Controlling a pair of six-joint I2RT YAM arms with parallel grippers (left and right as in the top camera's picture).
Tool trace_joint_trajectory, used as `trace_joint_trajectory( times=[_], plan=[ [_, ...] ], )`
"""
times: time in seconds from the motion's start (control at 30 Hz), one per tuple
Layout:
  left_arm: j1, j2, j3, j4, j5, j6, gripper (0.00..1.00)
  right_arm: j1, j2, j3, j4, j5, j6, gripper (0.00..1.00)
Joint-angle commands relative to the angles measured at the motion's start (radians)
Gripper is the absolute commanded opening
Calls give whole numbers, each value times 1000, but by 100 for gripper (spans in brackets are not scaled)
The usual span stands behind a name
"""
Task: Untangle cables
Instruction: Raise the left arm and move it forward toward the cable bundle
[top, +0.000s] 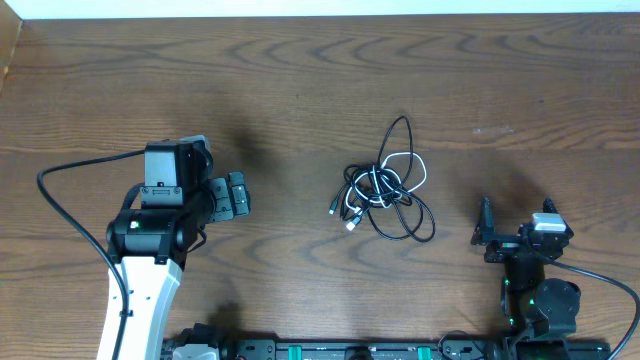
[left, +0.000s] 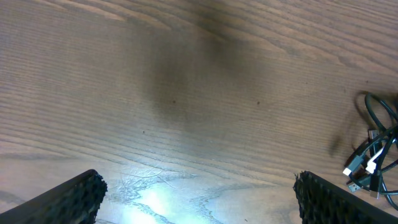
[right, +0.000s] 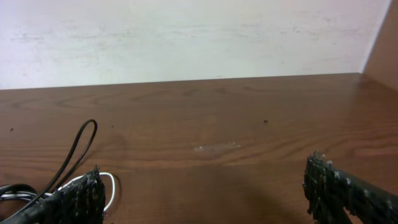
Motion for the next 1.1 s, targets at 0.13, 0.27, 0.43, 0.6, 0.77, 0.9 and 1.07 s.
trace_joint_trajectory(
  times=[0.13,0.27,0.43,0.6,0.77,0.9,1.07],
  plan=[
    [5,4,27,4,10,9,98,-6,-8,-1,-5,-3,-12,99],
    [5,5,27,4,9,9,98,-6,-8,-1,-5,-3,-12,99],
    [5,5,27,3,10,10,98,-6,-8,-1,-5,-3,-12,99],
    [5,7,27,4,10,11,98,-6,-8,-1,-5,-3,-11,99],
    [4,40,27,4,10,28,98,-6,-8,-1,-5,-3,-12,99],
    [4,82,27,5,21,28,98,-6,-8,-1,-5,-3,-12,99],
    [4,119,27,10,36,28,98,-6,-8,-1,-5,-3,-12,99]
  ],
)
